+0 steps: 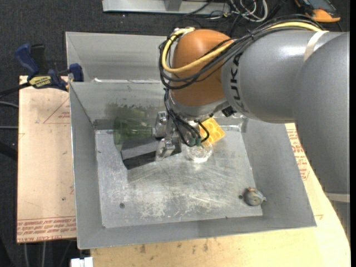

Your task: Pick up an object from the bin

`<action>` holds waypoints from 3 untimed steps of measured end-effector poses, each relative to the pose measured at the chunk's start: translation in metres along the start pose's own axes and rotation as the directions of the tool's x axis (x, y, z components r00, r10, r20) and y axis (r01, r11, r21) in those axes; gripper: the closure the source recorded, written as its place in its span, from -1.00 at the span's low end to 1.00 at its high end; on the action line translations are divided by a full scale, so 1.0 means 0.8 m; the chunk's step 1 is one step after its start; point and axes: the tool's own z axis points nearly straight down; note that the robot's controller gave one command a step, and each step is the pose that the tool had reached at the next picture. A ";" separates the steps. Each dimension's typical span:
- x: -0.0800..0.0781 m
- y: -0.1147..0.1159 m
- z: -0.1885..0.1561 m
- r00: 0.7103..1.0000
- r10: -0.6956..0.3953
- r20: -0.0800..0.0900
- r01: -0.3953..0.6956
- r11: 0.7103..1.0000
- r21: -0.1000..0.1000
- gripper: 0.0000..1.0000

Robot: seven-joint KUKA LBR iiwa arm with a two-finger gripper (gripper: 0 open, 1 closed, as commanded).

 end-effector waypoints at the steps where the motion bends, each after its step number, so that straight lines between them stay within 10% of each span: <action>1: 0.003 -0.002 -0.003 1.000 -0.018 0.001 0.018 1.000 0.000 1.00; 3: 0.011 0.001 -0.006 1.000 -0.013 0.001 0.013 1.000 0.000 1.00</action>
Offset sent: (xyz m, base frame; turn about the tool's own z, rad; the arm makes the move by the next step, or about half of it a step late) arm -0.0030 0.0014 0.0015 0.0032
